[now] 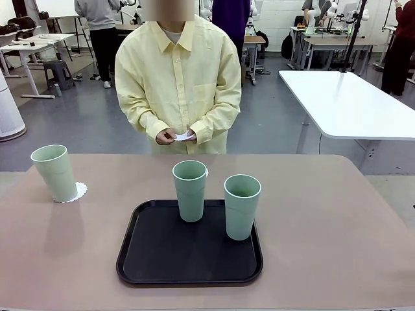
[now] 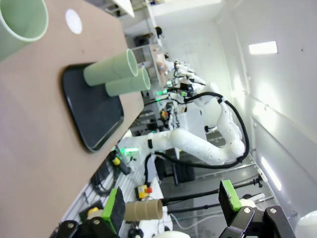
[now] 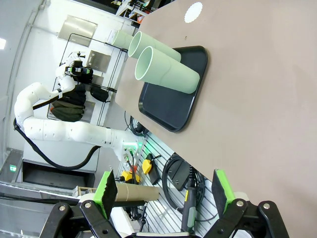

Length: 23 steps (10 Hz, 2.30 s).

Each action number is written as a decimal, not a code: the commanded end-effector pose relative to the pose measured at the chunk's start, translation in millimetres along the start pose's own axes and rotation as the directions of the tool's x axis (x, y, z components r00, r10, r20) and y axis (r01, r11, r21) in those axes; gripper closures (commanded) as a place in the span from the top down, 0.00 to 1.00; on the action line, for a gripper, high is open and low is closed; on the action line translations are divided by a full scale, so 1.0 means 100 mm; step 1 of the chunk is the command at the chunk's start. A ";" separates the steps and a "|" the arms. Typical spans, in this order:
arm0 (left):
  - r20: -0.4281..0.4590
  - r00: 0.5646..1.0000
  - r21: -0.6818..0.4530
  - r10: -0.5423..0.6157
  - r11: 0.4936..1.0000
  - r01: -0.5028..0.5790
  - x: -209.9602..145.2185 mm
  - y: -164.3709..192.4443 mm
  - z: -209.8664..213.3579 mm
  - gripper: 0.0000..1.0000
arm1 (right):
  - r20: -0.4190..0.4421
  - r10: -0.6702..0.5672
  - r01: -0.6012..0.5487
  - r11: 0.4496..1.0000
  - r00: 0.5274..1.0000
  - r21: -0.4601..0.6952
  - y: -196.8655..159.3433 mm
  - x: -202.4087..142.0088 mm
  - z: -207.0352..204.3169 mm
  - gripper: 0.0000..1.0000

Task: Place coasters on the table and set cups on them.
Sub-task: Take one Reusable plastic cup from the Flat Tray and place it on a coaster set by the human.

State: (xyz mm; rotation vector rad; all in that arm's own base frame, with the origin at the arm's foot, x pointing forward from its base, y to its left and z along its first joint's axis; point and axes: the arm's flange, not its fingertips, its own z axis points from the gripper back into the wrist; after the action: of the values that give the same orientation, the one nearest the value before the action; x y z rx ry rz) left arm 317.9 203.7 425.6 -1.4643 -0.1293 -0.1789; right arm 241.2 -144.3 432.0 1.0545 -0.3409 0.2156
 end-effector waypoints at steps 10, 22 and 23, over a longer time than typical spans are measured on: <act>-0.191 0.913 0.374 -0.362 0.833 0.408 0.13 -1.16 -1.00 1.00 | 0.004 0.000 0.000 1.000 1.000 0.010 0.00 0.00 0.00 1.00; -0.689 0.428 0.358 -0.585 0.239 0.903 0.75 -0.66 -2.84 1.00 | 0.004 0.000 0.000 1.000 1.000 0.010 0.00 0.00 0.00 1.00; -0.689 0.428 0.358 -0.585 0.239 0.903 0.75 -0.66 -2.84 1.00 | 0.004 0.000 0.000 1.000 1.000 0.010 0.00 0.00 0.00 1.00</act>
State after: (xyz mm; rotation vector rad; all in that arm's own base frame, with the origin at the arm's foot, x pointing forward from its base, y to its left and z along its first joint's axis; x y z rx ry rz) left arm 379.1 -84.9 464.1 -0.4183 -0.5157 -1.1640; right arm 241.4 -143.8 432.1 1.0536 -0.3397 0.2166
